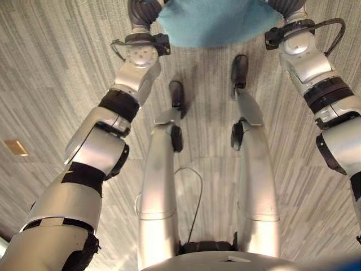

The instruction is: Pick up all the scattered cushions and arrange them neatly on the sofa.

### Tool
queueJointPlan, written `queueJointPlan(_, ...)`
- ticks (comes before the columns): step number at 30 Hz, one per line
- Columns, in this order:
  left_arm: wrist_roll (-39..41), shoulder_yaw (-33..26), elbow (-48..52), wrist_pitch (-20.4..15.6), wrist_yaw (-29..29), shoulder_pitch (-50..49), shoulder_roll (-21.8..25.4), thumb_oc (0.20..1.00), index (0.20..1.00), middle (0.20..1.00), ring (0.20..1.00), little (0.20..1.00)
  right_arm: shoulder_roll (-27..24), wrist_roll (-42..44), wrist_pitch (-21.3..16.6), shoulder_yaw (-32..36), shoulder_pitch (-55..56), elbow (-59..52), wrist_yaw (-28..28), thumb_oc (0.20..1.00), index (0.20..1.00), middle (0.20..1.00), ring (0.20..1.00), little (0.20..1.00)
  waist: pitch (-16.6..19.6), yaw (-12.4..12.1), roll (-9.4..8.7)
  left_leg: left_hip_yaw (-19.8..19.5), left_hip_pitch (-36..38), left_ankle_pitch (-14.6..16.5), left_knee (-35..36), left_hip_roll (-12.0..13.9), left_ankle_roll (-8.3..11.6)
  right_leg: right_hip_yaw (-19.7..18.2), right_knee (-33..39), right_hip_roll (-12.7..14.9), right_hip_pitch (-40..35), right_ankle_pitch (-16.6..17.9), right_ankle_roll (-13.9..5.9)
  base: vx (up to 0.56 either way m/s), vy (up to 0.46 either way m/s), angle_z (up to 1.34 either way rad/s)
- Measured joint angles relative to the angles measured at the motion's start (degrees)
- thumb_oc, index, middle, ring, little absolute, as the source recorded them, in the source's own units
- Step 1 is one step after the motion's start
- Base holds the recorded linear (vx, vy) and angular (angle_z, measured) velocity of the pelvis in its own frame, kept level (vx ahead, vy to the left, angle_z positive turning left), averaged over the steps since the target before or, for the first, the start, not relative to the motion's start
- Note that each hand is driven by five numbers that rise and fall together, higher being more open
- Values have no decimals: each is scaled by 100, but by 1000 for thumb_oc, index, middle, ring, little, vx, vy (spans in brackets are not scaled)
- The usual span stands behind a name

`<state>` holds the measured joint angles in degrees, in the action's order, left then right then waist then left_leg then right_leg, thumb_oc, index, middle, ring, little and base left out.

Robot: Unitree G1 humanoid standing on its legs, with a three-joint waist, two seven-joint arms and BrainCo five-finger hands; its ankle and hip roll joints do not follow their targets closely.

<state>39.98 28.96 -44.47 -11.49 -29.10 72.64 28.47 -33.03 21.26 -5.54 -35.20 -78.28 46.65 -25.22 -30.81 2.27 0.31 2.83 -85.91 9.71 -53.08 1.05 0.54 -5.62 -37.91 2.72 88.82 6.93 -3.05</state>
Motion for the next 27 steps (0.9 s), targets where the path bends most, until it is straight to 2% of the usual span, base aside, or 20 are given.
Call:
queueJointPlan(8, 20, -30, 299, -4, 3, -217, 2, 200, 200, 200, 200, 200, -137, -2, -45, 380, 453, -447, 237, 200, 200, 200, 200, 200, 16, 153, -12, 133, 686, -85, 479, 24, -56, -116, 433, 44, -640, 102, 7, 6, -18, 1)
queueJointPlan(11, 1, -253, 704, 87, -2, -671, -137, 200, 200, 200, 200, 200, 82, -10, -42, 835, 1085, -767, 190, 200, 200, 200, 200, 200, 23, 279, -36, 128, 1527, -259, 1088, -33, -19, -101, 928, 103, -1454, 174, 26, -18, -3, 11)
queueJointPlan(12, -22, -262, 780, 78, 4, -1049, -232, 200, 200, 200, 200, 200, 212, -19, -49, 833, 1427, -783, 166, 200, 200, 200, 200, 200, 346, 302, -50, 117, 1672, -229, 1257, -61, -22, -85, 973, 130, -1554, 99, 7, -11, 10, -4)
queueJointPlan(13, -125, -312, 1031, -63, 18, -1878, -450, 200, 200, 200, 200, 200, 388, -27, -224, 885, 2326, -992, 126, 200, 200, 200, 200, 200, 1566, 318, -51, 86, 1362, -159, 1373, -36, 22, -23, 1032, 113, -1191, -76, -202, -24, 15, -8)
queueJointPlan(14, -138, -479, 1251, -63, 21, -2105, -693, 200, 200, 200, 200, 200, 456, -29, -235, 1207, 2743, -1277, 108, 200, 200, 200, 200, 200, 1570, 329, -55, 27, 1708, -154, 1414, -24, 66, 39, 1082, 97, -1557, -63, -213, -29, 23, -8)
queueJointPlan(15, -221, -676, 1466, -68, 21, -2407, -988, 200, 200, 200, 200, 200, 625, -106, -235, 1607, 3081, -1559, 71, 200, 200, 200, 200, 200, 1565, 310, -66, 42, 2140, -121, 1596, -48, 81, 43, 1154, 97, -1929, -40, -56, -40, 26, -1)
queueJointPlan(16, -284, -715, 1473, -69, 20, -2527, -1089, 200, 200, 200, 200, 200, 694, -155, -238, 1677, 3146, -1599, 32, 200, 200, 200, 200, 200, 1565, 306, -66, 69, 2369, -121, 1727, -64, 80, 34, 1234, 115, -2123, -46, -28, -86, 22, -3)
queueJointPlan(18, -330, -785, 1499, -67, 18, -2661, -1137, 200, 200, 200, 200, 200, 768, -243, -238, 1682, 3184, -1627, 22, 200, 200, 200, 200, 200, 1561, 312, -72, 91, 2646, -125, 1890, -65, 76, 26, 1391, 115, -2377, -38, -16, -56, 4, -8)
queueJointPlan(19, -359, -817, 1503, -65, 23, -2912, -1210, 200, 200, 200, 200, 200, 864, -245, -242, 1678, 3365, -1671, 31, 200, 200, 200, 200, 200, 1558, 295, -76, 98, 3218, -149, 2163, -60, 75, 40, 1591, 116, -2919, -18, 18, 44, 16, -8)
queueJointPlan(22, -357, -925, 1647, -64, 46, -3272, -1292, 200, 200, 200, 200, 200, 1070, -243, -242, 1684, 3663, -1680, 35, 200, 200, 200, 200, 200, 1550, 300, -84, 64, 4025, -147, 2524, -92, 79, 101, 1772, 141, -3668, -147, 19, 75, 32, 1)
queueJointPlan(24, -355, -918, 1682, -61, 101, -3717, -1362, 200, 200, 200, 200, 200, 1140, -248, -239, 1642, 4135, -1783, 88, 200, 200, 200, 200, 200, 1540, 256, -93, 18, 4903, -219, 3013, -113, 98, 172, 2120, 133, -4498, -146, 45, 99, 32, 5)
queueJointPlan(27, -364, -850, 1737, -52, 332, -4040, -1245, 200, 200, 200, 200, 200, 1172, -267, -238, 1626, 4568, -1874, 273, 200, 200, 200, 200, 200, 1549, 223, -97, -97, 5971, -318, 3658, -98, 124, 332, 2657, 125, -5566, -173, 31, 133, 45, 11)
